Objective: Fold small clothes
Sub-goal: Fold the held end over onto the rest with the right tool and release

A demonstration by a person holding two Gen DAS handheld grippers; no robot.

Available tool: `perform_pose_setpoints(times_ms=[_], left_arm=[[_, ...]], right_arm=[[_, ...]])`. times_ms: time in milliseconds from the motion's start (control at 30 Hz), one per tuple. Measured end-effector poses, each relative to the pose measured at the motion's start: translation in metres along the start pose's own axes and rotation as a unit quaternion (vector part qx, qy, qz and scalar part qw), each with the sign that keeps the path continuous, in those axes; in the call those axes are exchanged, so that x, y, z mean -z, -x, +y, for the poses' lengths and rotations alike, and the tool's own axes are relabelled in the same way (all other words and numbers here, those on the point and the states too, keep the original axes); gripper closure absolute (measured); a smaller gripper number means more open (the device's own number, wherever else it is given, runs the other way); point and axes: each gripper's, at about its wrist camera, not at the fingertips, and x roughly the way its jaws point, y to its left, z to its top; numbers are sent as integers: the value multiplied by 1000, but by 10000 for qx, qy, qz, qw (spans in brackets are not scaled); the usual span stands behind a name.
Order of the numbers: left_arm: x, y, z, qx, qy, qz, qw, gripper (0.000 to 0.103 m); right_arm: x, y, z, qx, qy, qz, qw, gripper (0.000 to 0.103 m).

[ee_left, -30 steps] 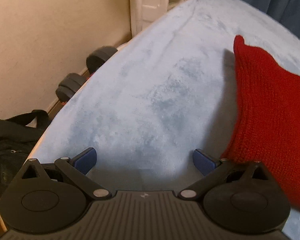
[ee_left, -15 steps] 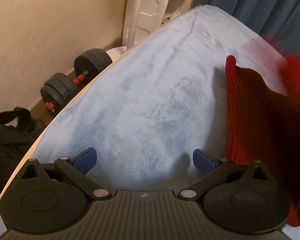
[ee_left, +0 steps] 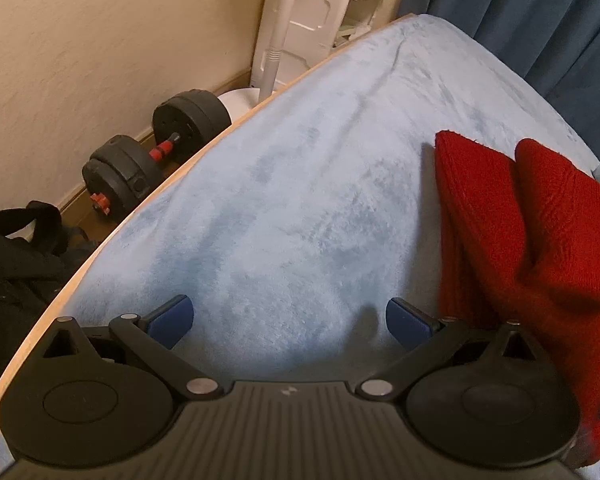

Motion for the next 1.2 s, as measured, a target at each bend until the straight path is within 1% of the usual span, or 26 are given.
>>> perform_pose_setpoints(times_ms=[33, 67, 100, 167, 233, 300, 333, 400, 467, 500, 533, 567, 633, 667, 700, 800, 867, 900, 967, 1033, 1100, 1200], left_arm=[[0, 1, 0, -13, -15, -15, 10000, 1], [0, 1, 0, -9, -10, -23, 10000, 1], [-1, 2, 0, 19, 19, -27, 10000, 1], [-3, 4, 3, 83, 93, -38, 9999, 1], [-4, 7, 3, 136, 117, -63, 9998, 1], [-6, 12, 4, 199, 103, -117, 9997, 1], [-6, 14, 4, 226, 103, -141, 9996, 1], [-7, 18, 3, 296, 93, -188, 9993, 1], [-8, 22, 1, 369, 68, -227, 9990, 1], [-8, 24, -1, 395, 43, -260, 9989, 1], [-8, 26, -2, 412, 7, -300, 9987, 1], [-7, 29, -3, 435, -37, -355, 9984, 1], [-7, 33, -4, 471, -88, -420, 9980, 1], [-7, 35, -5, 515, -90, -440, 9977, 1], [-8, 37, -4, 578, -78, -460, 9972, 1], [-8, 44, -4, 839, -44, -539, 9950, 1], [-7, 46, -7, 961, -142, -567, 9937, 1], [-6, 46, -11, 957, -247, -553, 9936, 1], [-2, 40, -20, 812, -521, -430, 9944, 1], [3, 30, -29, 507, -814, -233, 9951, 0], [5, 26, -29, 460, -825, -171, 9954, 0], [6, 24, -27, 463, -775, -154, 9958, 0]], right_arm=[[1, -6, -2, -41, 0, 50, 10000, 75], [2, -6, -2, -77, -116, -10, 9999, 66], [1, -2, -4, -196, -289, -58, 9994, 53], [-2, 7, -11, -583, -764, -59, 9954, 42], [-4, 19, -19, -692, -1108, -169, 9913, 43], [-4, 39, -28, -651, -1584, -400, 9844, 51], [-3, 50, -35, -602, -1876, -559, 9788, 51], [-2, 59, -47, -362, -2330, -738, 9690, 53], [-1, 63, -56, 118, -2706, -807, 9592, 54], [-1, 59, -59, 332, -2816, -742, 9561, 54], [0, 52, -60, 459, -2828, -601, 9562, 54], [0, 41, -58, 440, -2795, -388, 9584, 53], [3, 21, -50, 161, -2690, -82, 9630, 53], [4, 11, -43, 43, -2554, 117, 9668, 56], [5, 5, -35, -3, -2421, 225, 9700, 60], [9, -4, -22, 117, -2184, 192, 9756, 60], [10, -4, -21, 116, -2212, 149, 9751, 60], [13, 0, -21, 97, -2243, 128, 9744, 60], [16, 4, -24, 50, -2297, 104, 9732, 60], [14, 5, -34, 7, -2361, 114, 9717, 59], [16, 11, -37, -10, -2402, 136, 9706, 52], [17, 19, -39, 63, -2442, 188, 9695, 46]])
